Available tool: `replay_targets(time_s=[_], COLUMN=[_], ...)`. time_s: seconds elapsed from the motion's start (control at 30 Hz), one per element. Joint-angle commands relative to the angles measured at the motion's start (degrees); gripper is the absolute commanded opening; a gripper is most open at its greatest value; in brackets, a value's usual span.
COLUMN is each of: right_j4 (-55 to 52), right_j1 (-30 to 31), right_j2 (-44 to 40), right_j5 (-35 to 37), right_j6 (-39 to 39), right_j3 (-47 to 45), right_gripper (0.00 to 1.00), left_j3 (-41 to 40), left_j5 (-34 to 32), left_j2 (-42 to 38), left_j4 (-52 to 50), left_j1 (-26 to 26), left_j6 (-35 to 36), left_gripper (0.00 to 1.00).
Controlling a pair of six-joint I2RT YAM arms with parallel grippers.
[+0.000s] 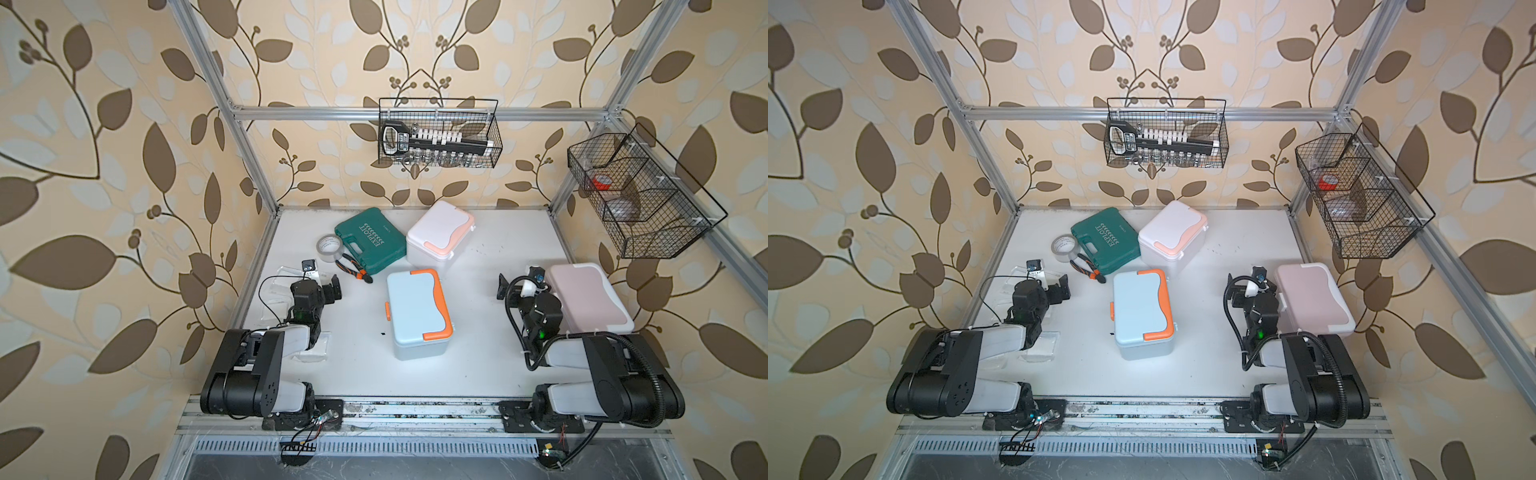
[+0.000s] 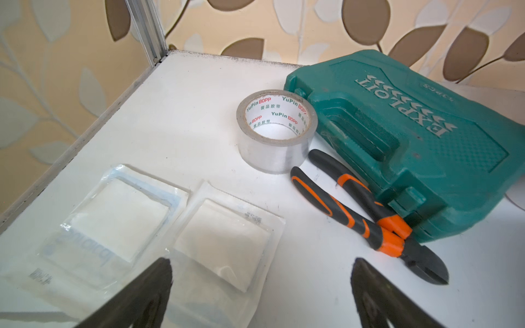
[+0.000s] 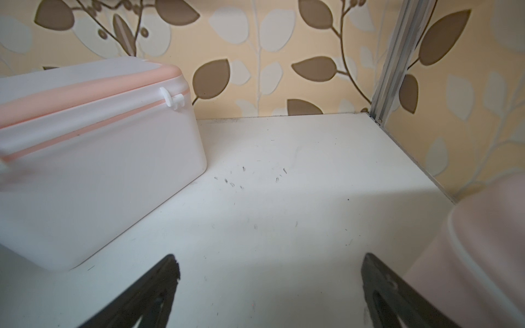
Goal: Open first aid kits and take out gauze
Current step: Reset both arms
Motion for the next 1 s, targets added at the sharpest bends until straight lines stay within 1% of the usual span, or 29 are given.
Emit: replay_targets(time_s=[0.0,0.03,0.07,0.1,0.13,0.17,0.2,0.23,0.33,0.57,0.97], right_j4=[-1.4,-2.5,-4.4,-6.1,-3.5,-3.3,-6.6,-6.7,-7.8,-9.1,-7.7], right_j1=[-0.3,-0.2,-0.3,-0.3,-0.4,-0.3,-0.7,-1.1,-1.5,-1.6,-1.5], right_j2=[3.7,7.7,7.7,5.2,5.5,6.7,6.8,5.6,6.0,7.4,6.2], right_j5=[-0.5,-1.7,-2.4,-1.8,-2.8,-4.1,-5.6,-6.1,-8.8,-8.8,-8.5], right_j6=[-0.4,-1.1,-1.0,-0.8,-1.3,-2.0,-1.5,-1.4,-2.0,-2.0,-2.0], right_j3=[3.5,6.8,7.3,6.2,5.4,6.3,7.8,7.0,7.9,9.2,7.9], right_gripper=[1.0,1.0,1.0,1.0,1.0,1.0,1.0,1.0,1.0,1.0,1.0], left_j3=[0.9,2.3,4.1,4.1,3.6,3.8,4.2,4.1,4.1,4.0,3.9], left_j5=[-2.1,-2.2,-2.6,-3.0,-2.5,-3.0,-3.0,-2.7,-2.7,-2.8,-2.8], left_j2=[2.0,5.2,7.4,6.6,5.7,6.8,6.7,5.9,6.0,6.2,6.1], left_j4=[2.2,1.6,1.3,0.0,-0.4,0.7,0.0,-1.0,-0.7,-0.4,-0.3], left_j1=[0.3,0.3,0.1,-0.5,-0.5,-0.4,-0.5,-0.4,-0.5,-0.5,-0.5], left_j6=[-0.5,-0.5,0.7,0.3,0.1,0.5,0.4,0.1,0.1,0.2,0.2], left_gripper=[0.99,0.99,0.99,0.99,0.99,0.99,0.99,0.99,0.99,0.99,0.99])
